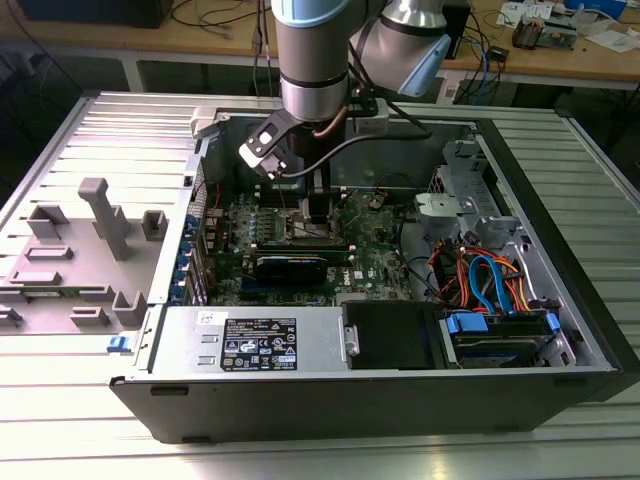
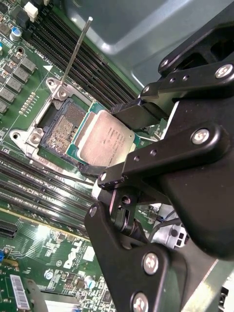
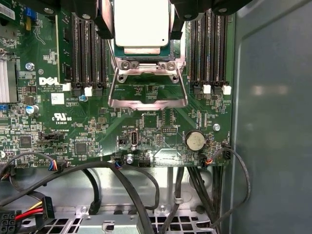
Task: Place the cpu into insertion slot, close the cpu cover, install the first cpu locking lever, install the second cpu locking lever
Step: 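Place the cpu into insertion slot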
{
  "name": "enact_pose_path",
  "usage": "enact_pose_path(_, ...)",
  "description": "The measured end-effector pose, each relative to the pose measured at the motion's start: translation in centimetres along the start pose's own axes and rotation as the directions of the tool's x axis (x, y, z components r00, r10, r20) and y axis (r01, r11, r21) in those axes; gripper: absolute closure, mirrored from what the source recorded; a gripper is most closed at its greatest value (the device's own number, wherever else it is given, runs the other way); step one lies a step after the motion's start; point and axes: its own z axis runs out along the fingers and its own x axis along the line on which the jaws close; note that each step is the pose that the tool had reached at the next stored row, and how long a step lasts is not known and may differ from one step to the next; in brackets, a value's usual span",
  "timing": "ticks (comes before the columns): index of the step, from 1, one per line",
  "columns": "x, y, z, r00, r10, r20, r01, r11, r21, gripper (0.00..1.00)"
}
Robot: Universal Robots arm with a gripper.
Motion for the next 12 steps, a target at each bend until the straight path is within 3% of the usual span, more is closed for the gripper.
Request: enact_pose_path(12,0.08,-0.03,0.24,1.0,0.0,0.0,0.0,1.0,0.0001,0.46)
